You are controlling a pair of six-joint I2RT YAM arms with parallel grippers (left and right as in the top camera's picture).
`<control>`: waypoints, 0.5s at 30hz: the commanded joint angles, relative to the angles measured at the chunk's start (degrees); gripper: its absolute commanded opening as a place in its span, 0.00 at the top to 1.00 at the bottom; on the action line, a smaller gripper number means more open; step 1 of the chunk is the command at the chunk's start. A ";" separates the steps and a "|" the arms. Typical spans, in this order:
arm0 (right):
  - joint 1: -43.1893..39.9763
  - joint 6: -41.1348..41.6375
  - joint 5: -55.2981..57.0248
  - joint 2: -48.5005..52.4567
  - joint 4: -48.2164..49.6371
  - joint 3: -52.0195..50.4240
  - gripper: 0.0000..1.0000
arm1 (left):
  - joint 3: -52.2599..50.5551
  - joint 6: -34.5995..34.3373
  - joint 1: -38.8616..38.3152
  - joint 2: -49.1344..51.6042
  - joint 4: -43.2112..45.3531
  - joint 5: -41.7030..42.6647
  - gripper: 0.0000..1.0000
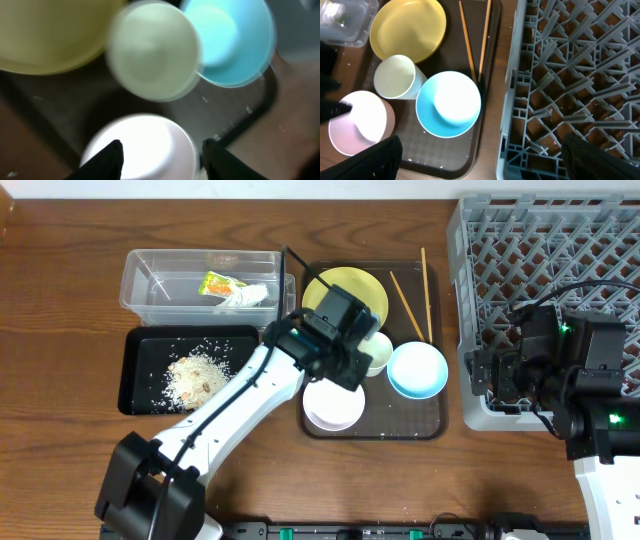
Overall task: Sort waste into correct bins and load items into the dishwasher rack
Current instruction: 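Return pink bowl with left gripper and set it on brown tray, then grasp white cup with left gripper and lift it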
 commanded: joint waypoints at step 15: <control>0.52 0.94 -0.50 0.28 0.02 1.01 0.01 | 0.72 0.00 3.43 13.25 13.88 0.37 0.61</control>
